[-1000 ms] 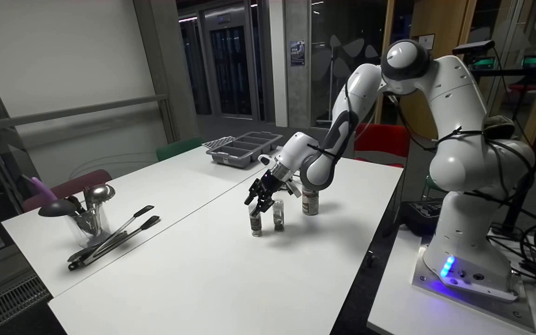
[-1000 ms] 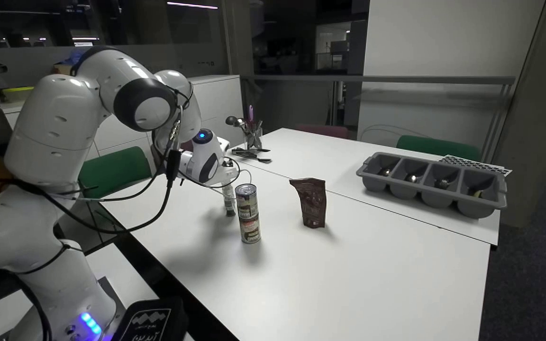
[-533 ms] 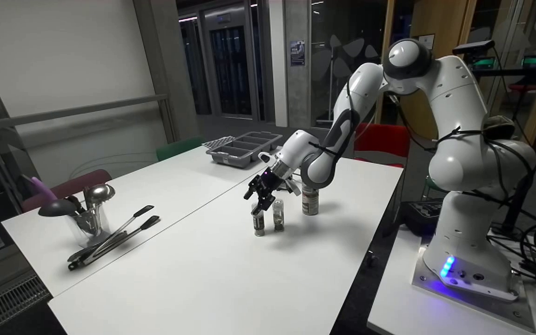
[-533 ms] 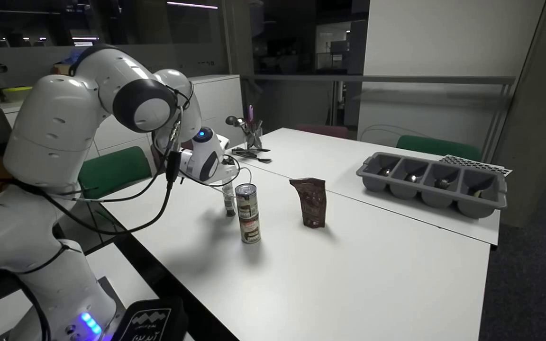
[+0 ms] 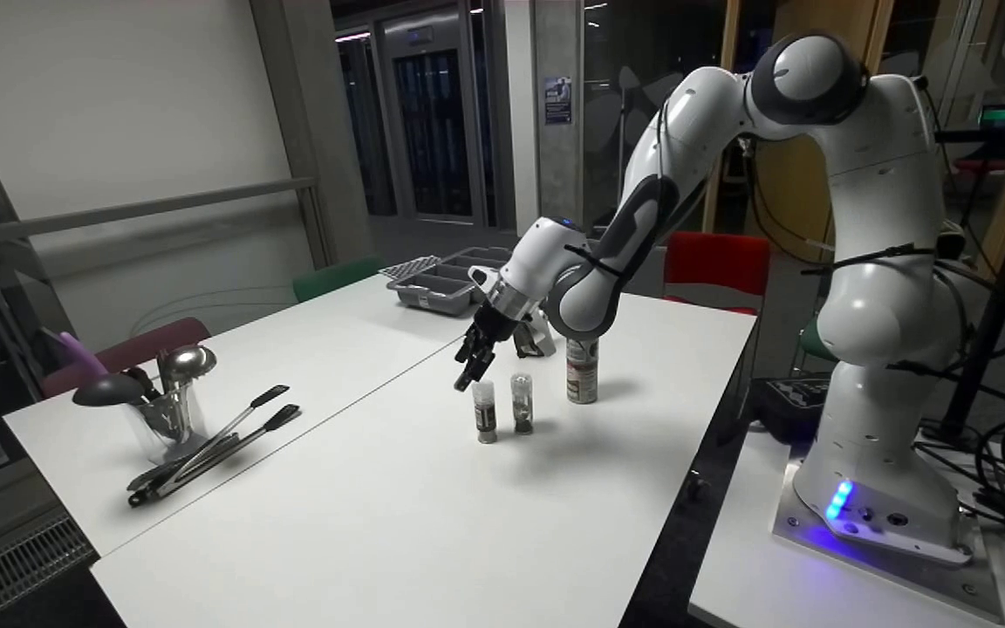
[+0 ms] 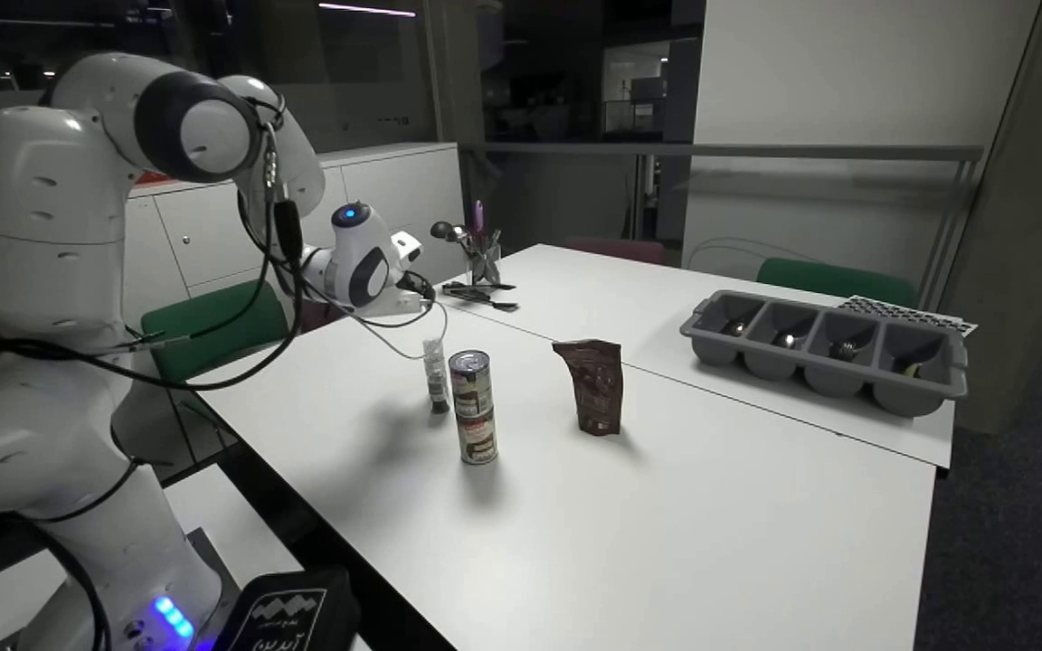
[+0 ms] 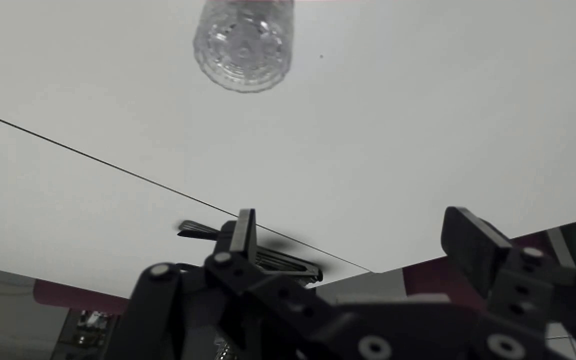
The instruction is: Put the bottle upright
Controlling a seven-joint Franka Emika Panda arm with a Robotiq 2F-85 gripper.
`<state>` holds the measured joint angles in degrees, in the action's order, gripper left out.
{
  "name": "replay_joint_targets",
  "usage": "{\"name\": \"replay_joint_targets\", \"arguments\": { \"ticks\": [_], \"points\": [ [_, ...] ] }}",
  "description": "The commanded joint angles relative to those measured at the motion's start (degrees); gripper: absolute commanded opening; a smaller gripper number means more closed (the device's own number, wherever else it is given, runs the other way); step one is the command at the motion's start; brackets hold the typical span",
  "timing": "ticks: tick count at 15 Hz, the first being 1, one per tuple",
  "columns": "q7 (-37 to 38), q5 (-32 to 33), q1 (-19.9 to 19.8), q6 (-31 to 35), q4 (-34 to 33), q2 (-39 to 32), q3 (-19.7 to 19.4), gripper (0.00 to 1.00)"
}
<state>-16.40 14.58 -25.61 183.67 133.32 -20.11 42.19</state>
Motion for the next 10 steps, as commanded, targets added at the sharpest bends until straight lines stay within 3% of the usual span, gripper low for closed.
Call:
{"name": "replay_joint_targets", "arguments": {
  "ticks": [1,4,8,9,10],
  "points": [
    [13.1,-4.1,8.9,-10.2,4.7,14.2,-4.1,1.00],
    [21.0,-8.2,10.7,-24.3,4.3,19.3,1.4,1.00],
    [12.8,-28.6,12.1,-41.4,-0.9,19.1,8.7,1.00],
    [10.3,-33.5,12.3,-45.2,-1.8,19.7,9.3,1.00],
    [7.2,-38.3,20.4,-49.0,-2.5,20.4,1.6,1.00]
  ]
}}
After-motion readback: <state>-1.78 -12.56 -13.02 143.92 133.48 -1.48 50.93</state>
